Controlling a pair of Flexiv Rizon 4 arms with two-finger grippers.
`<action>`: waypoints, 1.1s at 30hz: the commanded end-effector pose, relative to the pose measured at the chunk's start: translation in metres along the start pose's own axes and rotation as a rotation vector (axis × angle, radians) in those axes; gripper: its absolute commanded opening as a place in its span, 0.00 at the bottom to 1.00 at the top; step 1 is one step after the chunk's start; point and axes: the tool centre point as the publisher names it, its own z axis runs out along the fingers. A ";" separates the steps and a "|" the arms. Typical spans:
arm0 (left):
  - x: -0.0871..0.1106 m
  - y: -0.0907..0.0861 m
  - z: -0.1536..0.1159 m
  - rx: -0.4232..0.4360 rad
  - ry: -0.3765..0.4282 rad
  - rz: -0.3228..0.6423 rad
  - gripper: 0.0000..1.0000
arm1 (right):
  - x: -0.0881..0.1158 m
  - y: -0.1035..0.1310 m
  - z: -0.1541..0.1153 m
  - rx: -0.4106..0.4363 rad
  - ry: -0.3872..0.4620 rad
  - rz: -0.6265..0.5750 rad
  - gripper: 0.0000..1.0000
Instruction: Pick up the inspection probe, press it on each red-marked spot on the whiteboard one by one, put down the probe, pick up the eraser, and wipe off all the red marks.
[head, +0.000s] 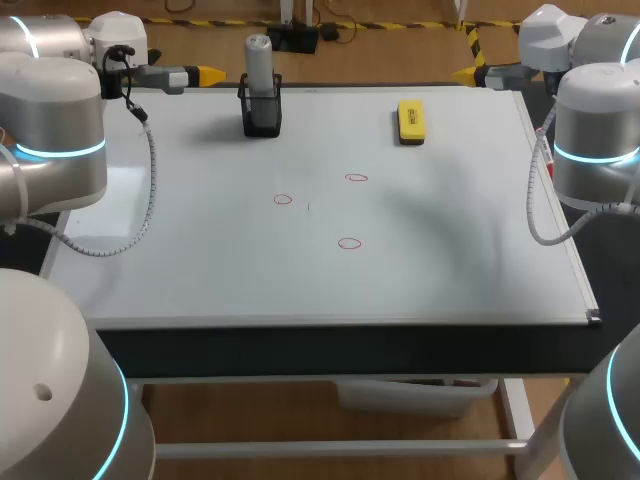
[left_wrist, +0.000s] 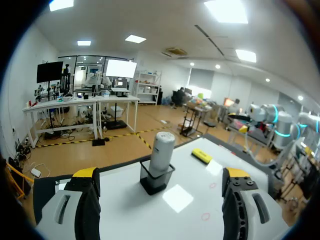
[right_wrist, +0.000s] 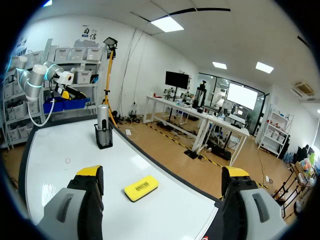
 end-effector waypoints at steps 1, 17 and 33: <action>0.000 0.001 0.000 0.003 0.000 0.000 1.00 | 0.000 0.000 0.000 0.002 0.001 0.000 1.00; 0.001 0.005 0.008 0.009 0.089 0.026 1.00 | 0.000 0.000 0.000 0.002 0.001 0.000 1.00; 0.009 0.010 0.027 0.063 0.454 0.175 1.00 | 0.000 0.000 0.000 0.002 0.001 0.000 1.00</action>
